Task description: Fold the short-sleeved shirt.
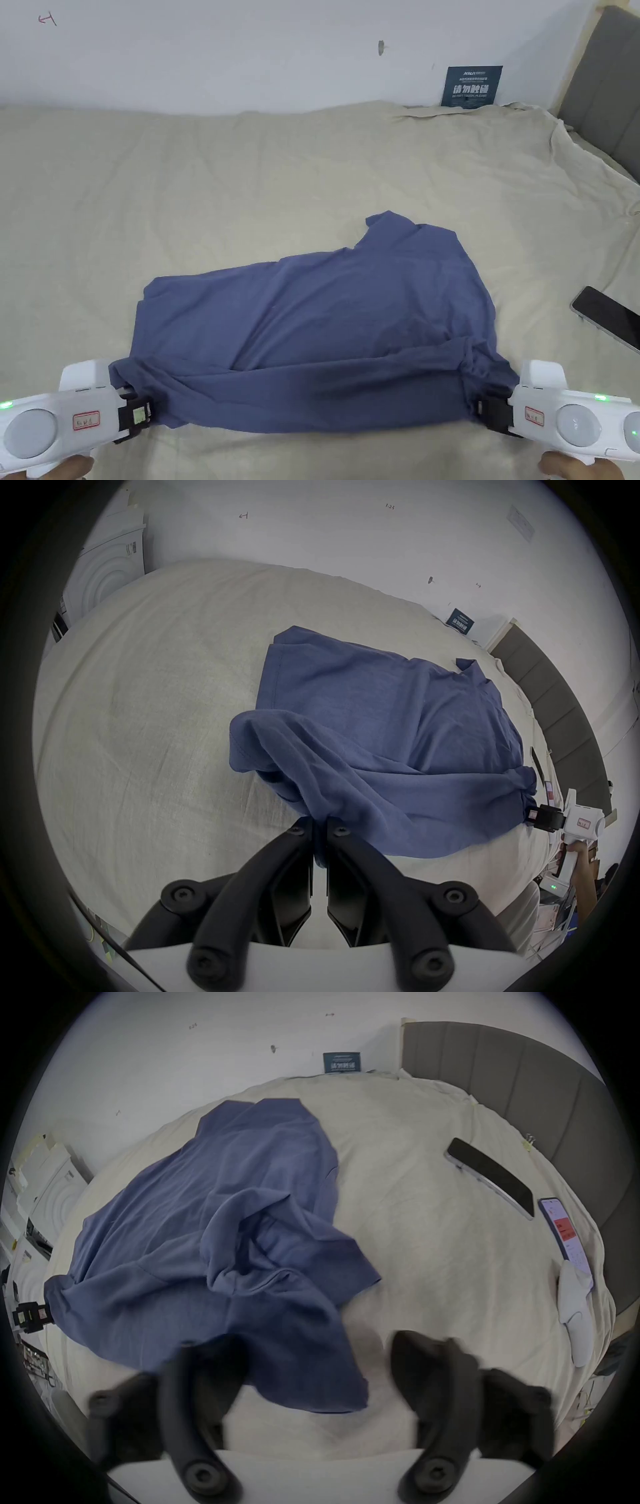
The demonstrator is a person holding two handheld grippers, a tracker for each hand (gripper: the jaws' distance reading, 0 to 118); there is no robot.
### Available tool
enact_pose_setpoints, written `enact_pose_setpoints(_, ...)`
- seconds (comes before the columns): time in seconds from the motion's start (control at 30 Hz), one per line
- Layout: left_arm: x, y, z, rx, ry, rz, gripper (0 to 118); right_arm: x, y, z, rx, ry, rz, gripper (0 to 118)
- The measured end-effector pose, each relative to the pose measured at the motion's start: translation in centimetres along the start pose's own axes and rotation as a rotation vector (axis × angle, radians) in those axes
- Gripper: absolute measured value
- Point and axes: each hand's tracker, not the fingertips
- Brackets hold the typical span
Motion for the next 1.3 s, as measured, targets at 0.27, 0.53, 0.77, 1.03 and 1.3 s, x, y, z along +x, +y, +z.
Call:
enact_pose_setpoints(0.27,-2.0,0.3,0.1,0.003,0.008,-0.006,4,1.2,-0.7,4.0,0.105,0.049,-0.031,6)
enact_pose_setpoints(0.53,-4.6,-1.2,3.4,0.003,-0.016,0.02,4,2.5,-2.8,10.3,0.155,0.133,-0.063,6)
enact_pose_setpoints(0.77,-6.6,-5.5,5.0,-0.074,0.002,0.024,4,1.7,-8.2,12.6,0.086,0.149,-0.058,6)
enact_pose_setpoints(1.03,-6.2,-9.4,1.5,-0.163,0.147,-0.086,4,1.1,-11.2,8.3,-0.02,0.058,-0.051,6)
enact_pose_setpoints(1.3,-6.7,-8.8,2.0,-0.166,0.169,-0.017,45,-0.5,-10.7,9.8,-0.024,0.016,-0.01,35)
